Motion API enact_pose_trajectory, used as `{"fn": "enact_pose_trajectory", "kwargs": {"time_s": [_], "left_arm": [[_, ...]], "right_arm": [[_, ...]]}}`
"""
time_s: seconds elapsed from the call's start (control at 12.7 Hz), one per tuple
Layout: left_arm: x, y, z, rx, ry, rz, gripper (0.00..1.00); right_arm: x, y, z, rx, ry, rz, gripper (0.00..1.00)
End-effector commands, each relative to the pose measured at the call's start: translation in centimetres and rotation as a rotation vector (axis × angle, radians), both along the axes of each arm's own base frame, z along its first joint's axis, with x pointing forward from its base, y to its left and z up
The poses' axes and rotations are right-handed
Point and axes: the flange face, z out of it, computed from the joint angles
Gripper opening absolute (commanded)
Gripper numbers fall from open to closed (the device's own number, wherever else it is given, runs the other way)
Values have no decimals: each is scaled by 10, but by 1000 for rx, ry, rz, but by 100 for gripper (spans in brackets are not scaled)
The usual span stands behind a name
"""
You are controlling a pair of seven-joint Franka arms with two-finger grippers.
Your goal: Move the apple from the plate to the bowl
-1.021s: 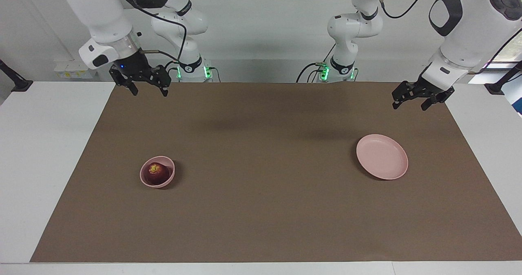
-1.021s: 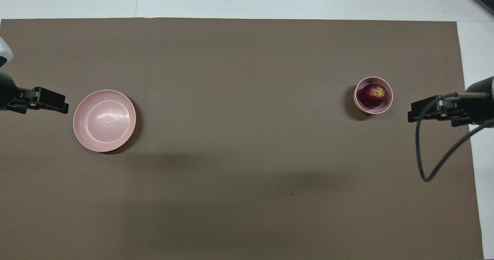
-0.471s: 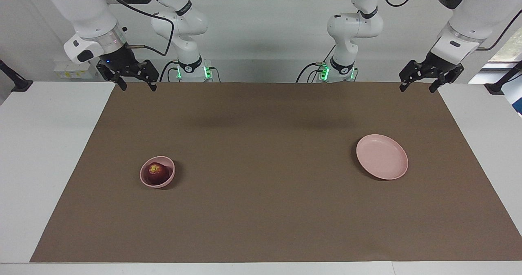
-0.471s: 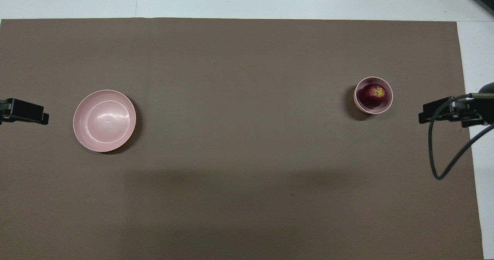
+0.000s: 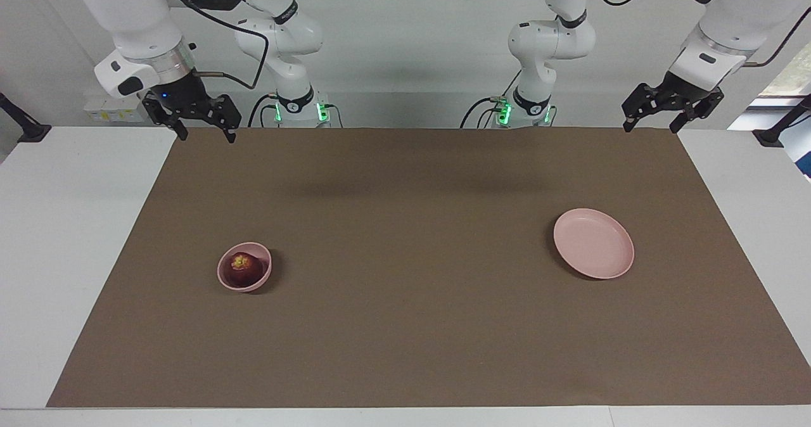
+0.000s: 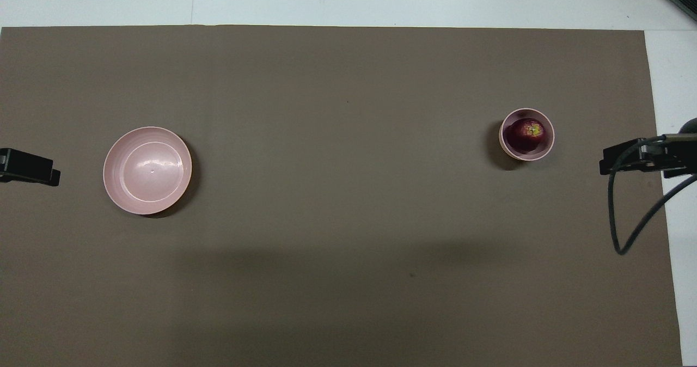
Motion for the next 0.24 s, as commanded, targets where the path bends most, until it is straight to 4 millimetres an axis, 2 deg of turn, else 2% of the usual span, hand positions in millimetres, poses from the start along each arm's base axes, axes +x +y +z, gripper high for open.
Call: {"fn": "enact_pose_trajectory", "kwargs": {"time_s": [0.0,0.16], "left_arm": [[-3,-1,10,21,4,-44,100],[-2,-1,10,16,-1,-38,100]], "right_arm": [[0,0,-1,17,-6,-62,100],[-1,0,-1,17,-3,-56,100]]}}
